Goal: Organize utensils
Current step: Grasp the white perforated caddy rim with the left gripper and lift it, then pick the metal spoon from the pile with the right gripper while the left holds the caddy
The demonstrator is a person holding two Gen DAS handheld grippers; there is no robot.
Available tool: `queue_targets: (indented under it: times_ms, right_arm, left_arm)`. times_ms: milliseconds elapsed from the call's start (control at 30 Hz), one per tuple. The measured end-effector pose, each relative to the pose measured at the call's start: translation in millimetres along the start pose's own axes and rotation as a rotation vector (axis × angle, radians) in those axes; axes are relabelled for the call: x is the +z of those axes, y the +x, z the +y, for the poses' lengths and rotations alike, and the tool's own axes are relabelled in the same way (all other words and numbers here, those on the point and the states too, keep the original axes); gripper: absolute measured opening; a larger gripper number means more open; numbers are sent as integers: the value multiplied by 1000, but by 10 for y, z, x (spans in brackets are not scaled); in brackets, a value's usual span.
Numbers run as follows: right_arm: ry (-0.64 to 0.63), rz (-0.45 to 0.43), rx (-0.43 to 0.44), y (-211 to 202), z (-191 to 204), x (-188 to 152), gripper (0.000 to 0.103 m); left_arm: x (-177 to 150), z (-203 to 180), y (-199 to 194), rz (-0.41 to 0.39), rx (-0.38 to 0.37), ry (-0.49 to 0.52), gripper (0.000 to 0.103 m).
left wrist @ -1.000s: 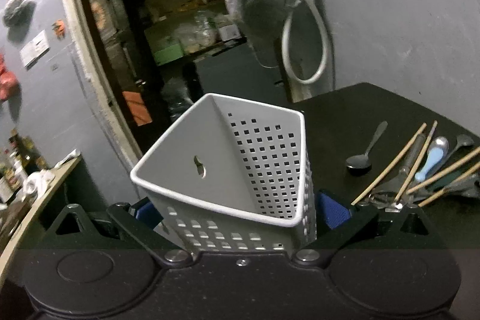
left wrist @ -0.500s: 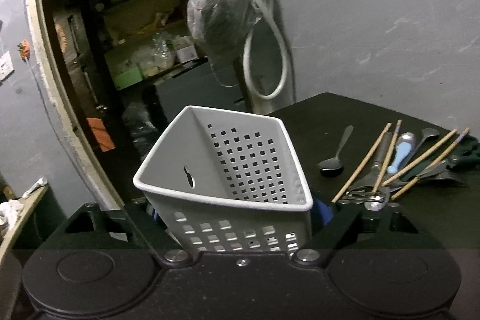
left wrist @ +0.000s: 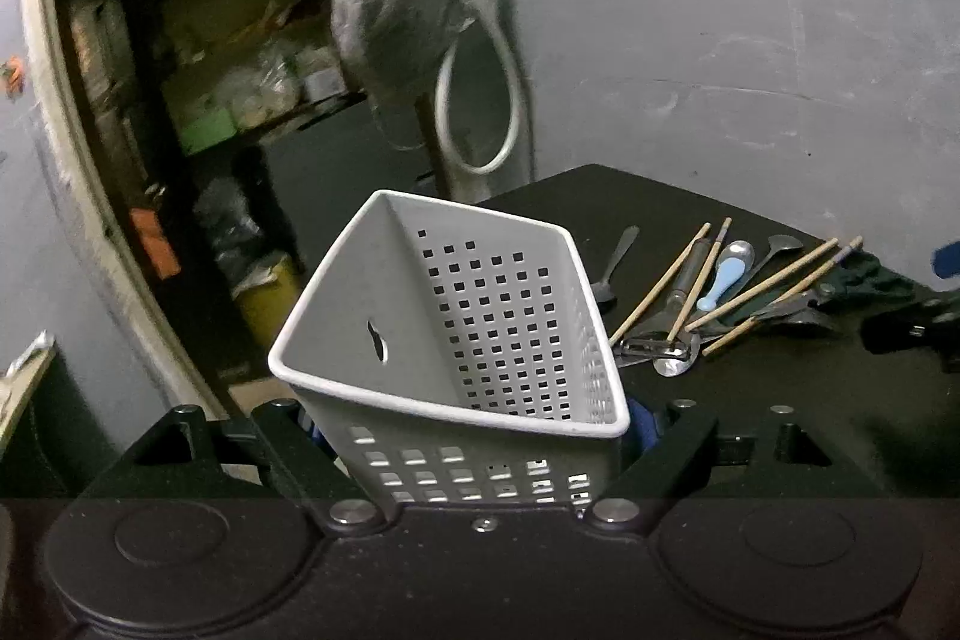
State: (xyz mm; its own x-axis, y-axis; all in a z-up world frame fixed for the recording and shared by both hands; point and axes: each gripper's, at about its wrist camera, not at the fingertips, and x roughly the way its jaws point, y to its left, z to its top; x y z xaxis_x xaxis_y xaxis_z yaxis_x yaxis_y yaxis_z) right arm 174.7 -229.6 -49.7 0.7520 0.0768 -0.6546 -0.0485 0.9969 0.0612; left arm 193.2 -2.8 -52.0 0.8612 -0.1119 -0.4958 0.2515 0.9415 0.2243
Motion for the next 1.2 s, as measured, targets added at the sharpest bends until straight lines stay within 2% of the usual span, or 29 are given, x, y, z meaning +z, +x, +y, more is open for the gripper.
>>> queue_targets:
  times_ms: [100,267,367,467,633,900,1100,1200]
  right_arm:
    - [-102,-46,-8,170,10,60,103]
    - [-337,-148,64,623,183,303,102]
    - [-449,-191,108,934,326,456,94]
    - [-537,-197,144,1220,480,550,91]
    - [-633,-197,164,1570,673,591,83]
    - [-786,-232,85,1852,903,418,74]
    - [-820,-246,60,1924,993,388,59]
    - [-826,-228,60,1962,1029,418,43]
  left_arm:
    - [-22,-80,-61,-3,25,-9,85]
    - [-61,-193,-123,-22,65,3,85]
    - [-54,-243,-129,-18,97,4,85]
    - [-40,-303,-133,-15,125,9,85]
    - [-21,-384,-143,-9,161,3,85]
    - [6,-440,-153,1,194,-17,85]
    - [23,-481,-144,3,206,-17,85]
    - [20,-487,-148,5,209,-21,85]
